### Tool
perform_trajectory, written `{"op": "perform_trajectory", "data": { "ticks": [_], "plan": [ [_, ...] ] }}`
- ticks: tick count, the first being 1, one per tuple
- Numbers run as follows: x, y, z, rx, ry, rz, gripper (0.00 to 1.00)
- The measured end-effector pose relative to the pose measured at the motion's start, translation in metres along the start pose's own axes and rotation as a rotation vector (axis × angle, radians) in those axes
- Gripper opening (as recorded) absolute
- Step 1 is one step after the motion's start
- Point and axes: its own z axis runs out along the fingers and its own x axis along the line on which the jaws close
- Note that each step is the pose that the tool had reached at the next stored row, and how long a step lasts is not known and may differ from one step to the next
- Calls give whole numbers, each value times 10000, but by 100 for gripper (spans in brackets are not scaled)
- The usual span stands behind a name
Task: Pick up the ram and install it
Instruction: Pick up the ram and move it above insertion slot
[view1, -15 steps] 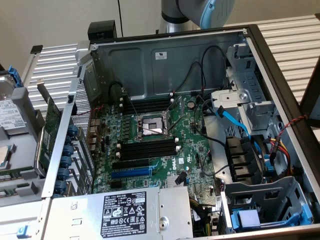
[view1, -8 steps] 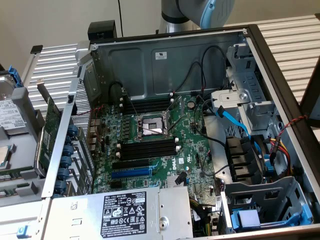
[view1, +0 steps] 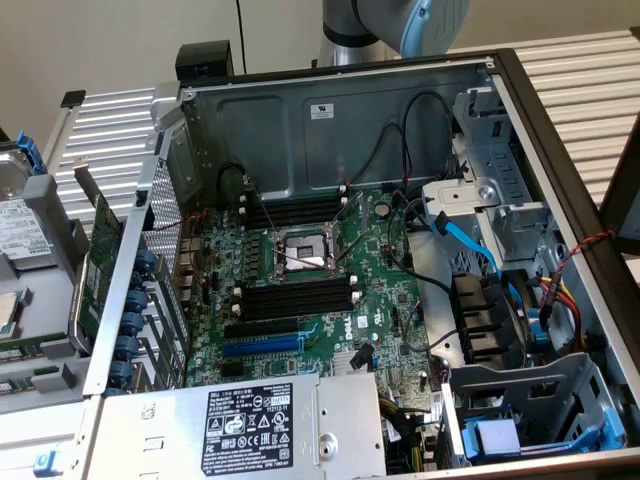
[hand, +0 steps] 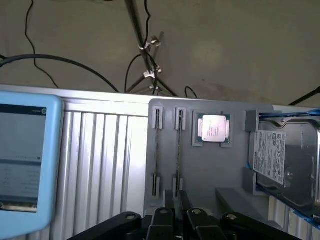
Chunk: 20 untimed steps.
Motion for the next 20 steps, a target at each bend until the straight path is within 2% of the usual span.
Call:
{"op": "perform_trajectory", "data": {
  "ticks": [2,3,5,18,20],
  "plan": [
    [3,0,23,0,0,0,30],
    [6,0,34,-1,0,0,30],
    [11,0,64,0,-1,-1,42],
    [72,1,301,1,-43,241,42],
    [94,2,332,-36,-47,239,42]
  ]
}}
